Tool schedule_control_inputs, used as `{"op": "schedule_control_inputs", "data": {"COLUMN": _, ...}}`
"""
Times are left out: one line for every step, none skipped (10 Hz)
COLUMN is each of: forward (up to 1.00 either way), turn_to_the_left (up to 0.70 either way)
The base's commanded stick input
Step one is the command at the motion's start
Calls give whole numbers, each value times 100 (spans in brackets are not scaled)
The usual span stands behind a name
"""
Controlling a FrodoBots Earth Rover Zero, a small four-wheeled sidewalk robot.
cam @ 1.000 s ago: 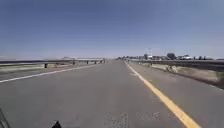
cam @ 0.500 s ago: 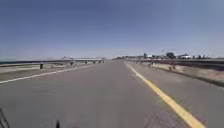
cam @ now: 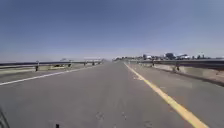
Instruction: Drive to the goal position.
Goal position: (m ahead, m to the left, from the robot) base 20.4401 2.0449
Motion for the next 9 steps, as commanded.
{"op": "schedule_control_inputs", "data": {"forward": 85, "turn_to_the_left": 0}}
{"op": "schedule_control_inputs", "data": {"forward": 85, "turn_to_the_left": 0}}
{"op": "schedule_control_inputs", "data": {"forward": 85, "turn_to_the_left": 0}}
{"op": "schedule_control_inputs", "data": {"forward": 85, "turn_to_the_left": 0}}
{"op": "schedule_control_inputs", "data": {"forward": 85, "turn_to_the_left": 0}}
{"op": "schedule_control_inputs", "data": {"forward": 85, "turn_to_the_left": 0}}
{"op": "schedule_control_inputs", "data": {"forward": 85, "turn_to_the_left": 0}}
{"op": "schedule_control_inputs", "data": {"forward": 85, "turn_to_the_left": 0}}
{"op": "schedule_control_inputs", "data": {"forward": 85, "turn_to_the_left": 0}}
